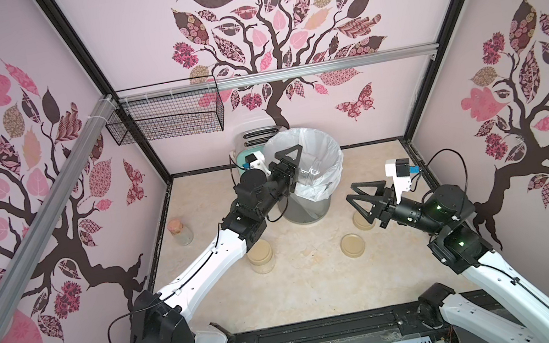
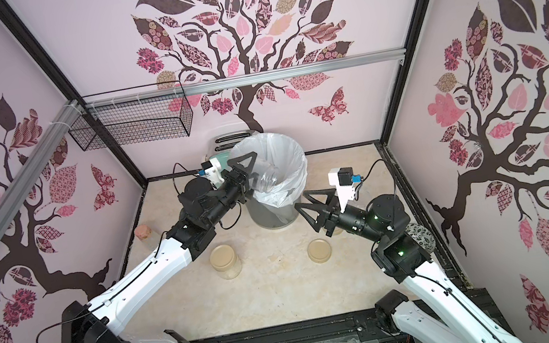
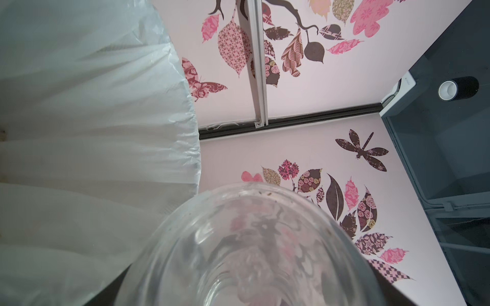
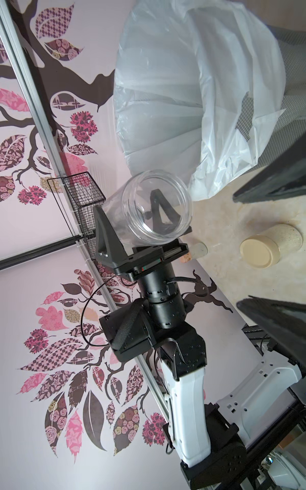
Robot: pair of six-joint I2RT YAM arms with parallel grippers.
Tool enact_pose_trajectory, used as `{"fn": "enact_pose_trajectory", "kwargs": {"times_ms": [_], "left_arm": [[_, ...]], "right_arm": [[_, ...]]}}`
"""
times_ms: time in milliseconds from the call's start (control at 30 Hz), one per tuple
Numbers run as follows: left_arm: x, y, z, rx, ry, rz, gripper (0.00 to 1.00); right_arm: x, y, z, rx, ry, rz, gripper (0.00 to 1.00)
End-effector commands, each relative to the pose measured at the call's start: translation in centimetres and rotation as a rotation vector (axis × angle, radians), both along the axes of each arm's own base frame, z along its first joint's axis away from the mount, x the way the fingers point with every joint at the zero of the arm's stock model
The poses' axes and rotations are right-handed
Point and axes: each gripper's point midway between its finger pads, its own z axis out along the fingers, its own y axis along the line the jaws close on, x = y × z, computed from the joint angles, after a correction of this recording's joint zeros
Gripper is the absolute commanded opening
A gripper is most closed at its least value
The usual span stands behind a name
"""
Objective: Empty moldy rice from jars
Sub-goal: Pour the moldy rice from the jar into the trash bin, then place the jar at the center of the board.
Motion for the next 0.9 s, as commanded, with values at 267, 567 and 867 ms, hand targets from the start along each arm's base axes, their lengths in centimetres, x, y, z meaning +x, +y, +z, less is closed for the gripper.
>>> {"fn": "enact_pose_trajectory", "kwargs": {"times_ms": [267,567,867], "left_arm": [[-2.2,-2.1,4.2,-0.173,-0.079,-0.041,0.62],[-2.8,-4.8,3.5,-0.173,-0.063,-0.094,0.62],[-3.5,-6.5,3.5,-0.171,-0.066,-0.133,0.62]], "right_arm": [[1.1,0.7,2.2,0.069,-0.03,0.023,0.56],[1.4,1.0,2.6,0.088,-0.031,0.042,0.55],[2.1,1.3,1.9,0.077,-0.004,0.038,0.53]]}}
